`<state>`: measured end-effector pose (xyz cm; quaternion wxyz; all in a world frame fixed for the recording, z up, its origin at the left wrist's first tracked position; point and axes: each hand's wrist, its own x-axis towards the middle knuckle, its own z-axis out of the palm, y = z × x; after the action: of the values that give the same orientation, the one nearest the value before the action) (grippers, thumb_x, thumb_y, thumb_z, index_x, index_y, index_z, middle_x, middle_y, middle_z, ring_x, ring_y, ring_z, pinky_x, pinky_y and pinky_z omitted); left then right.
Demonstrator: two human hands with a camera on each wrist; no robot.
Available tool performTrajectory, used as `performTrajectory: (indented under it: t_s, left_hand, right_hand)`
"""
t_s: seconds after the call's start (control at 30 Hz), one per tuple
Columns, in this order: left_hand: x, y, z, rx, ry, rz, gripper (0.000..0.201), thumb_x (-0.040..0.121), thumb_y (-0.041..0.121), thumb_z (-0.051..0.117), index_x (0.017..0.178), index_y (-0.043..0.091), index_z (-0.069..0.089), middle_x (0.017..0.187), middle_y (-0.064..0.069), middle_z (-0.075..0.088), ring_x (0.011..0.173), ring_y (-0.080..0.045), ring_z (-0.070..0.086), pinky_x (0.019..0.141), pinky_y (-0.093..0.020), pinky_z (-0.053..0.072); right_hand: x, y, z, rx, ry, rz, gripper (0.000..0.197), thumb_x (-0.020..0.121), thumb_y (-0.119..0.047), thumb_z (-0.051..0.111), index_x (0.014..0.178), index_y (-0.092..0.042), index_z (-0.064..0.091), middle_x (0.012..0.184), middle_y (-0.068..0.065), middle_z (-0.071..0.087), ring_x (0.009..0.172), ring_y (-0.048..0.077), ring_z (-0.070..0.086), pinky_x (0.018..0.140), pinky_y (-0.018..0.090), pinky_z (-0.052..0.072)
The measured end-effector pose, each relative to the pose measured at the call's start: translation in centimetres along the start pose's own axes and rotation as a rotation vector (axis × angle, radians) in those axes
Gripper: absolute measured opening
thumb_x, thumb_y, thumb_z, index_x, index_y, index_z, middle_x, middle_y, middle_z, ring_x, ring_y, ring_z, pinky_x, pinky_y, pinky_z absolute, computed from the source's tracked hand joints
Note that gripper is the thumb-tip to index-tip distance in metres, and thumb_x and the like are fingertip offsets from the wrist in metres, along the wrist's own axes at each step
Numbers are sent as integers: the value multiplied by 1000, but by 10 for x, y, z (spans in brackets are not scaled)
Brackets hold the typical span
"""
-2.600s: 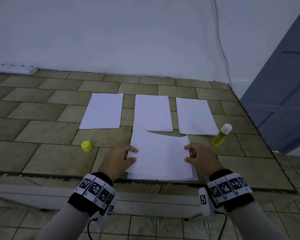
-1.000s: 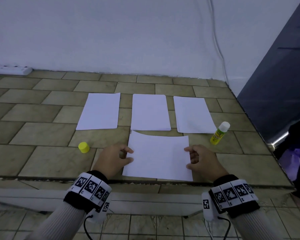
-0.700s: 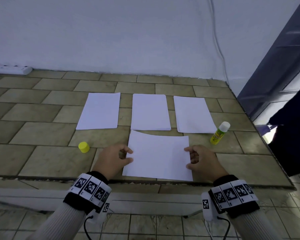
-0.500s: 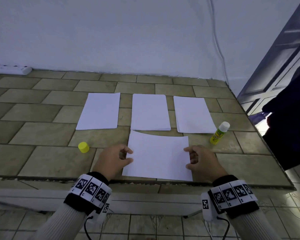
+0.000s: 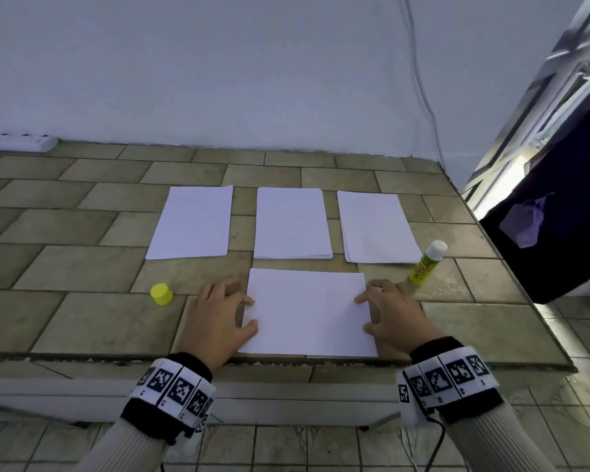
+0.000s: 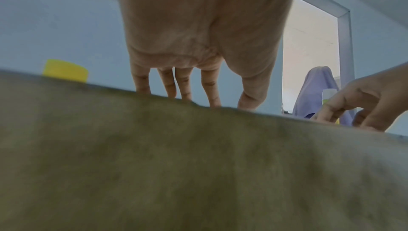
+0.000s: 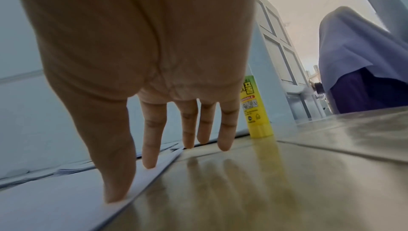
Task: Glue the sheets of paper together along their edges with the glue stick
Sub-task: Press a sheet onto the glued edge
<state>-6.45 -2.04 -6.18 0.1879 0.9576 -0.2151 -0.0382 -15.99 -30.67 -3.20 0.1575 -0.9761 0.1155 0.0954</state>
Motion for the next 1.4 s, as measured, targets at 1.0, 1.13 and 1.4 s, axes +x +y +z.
performTrajectory:
  t_s: [1.0,1.13,1.4]
  left_hand:
    - [19,8,43,257,-21,108,81,92,59,12,148,5,36,157,-9,31,146,-24,27,115,-56,19]
    - [19,6,42,240,2,127,84,91,62,11,149,7,34,158,-7,29,147,-23,24,116,-56,18]
    - [23,6,38,218,8,118,87,87,68,8,147,14,37,157,-2,30,146,-20,24,117,-54,18]
  right_hand:
    - [39,-67,65,-130,126,-160,110,66,-70,-36,153,-20,9,161,-7,7,147,6,1,118,49,-5]
    - [31,-31,58,-152,128,-31,101,70,-71,-32,153,-25,3,160,-10,3,147,7,-1,117,51,-6]
    - [17,-65,49,-98,172,85,110,67,-73,-29,153,-15,8,161,2,4,148,17,-5,110,53,-17]
